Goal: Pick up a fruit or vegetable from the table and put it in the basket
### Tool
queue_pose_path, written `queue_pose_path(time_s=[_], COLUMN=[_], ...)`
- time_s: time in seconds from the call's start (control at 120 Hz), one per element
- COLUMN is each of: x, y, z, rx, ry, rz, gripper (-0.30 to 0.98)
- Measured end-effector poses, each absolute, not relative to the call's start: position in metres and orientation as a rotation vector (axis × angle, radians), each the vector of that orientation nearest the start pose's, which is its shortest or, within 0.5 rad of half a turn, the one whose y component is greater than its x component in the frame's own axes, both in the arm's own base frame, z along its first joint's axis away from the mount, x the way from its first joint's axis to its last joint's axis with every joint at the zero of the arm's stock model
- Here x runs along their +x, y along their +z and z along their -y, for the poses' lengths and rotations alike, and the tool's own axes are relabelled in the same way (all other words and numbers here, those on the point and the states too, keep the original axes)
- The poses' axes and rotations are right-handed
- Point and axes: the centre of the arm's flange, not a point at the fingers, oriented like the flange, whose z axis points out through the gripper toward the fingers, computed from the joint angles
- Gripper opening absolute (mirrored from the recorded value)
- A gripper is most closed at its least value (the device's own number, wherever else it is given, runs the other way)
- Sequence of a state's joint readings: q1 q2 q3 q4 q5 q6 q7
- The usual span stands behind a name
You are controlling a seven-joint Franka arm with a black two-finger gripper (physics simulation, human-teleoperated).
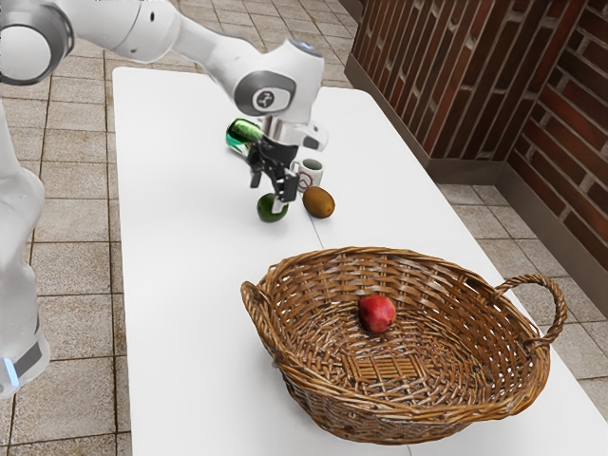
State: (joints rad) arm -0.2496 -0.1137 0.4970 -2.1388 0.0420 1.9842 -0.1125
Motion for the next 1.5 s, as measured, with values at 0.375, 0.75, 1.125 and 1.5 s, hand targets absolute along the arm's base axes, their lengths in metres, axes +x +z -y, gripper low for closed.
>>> queue_pose_path(time_s=[0.375, 0.75, 1.125, 1.5], x=[0.503, 0.508, 0.513, 0.514], y=[0.44, 0.432, 0.423, 0.421], z=[-0.13, -0.131, -0.131, -0.132], rx=[-3.113, -3.106, -3.099, -3.099], ry=[0.048, 0.039, 0.04, 0.03], rz=[0.564, 0.588, 0.602, 0.616], gripper=[0.69, 0.69, 0.69, 0.68])
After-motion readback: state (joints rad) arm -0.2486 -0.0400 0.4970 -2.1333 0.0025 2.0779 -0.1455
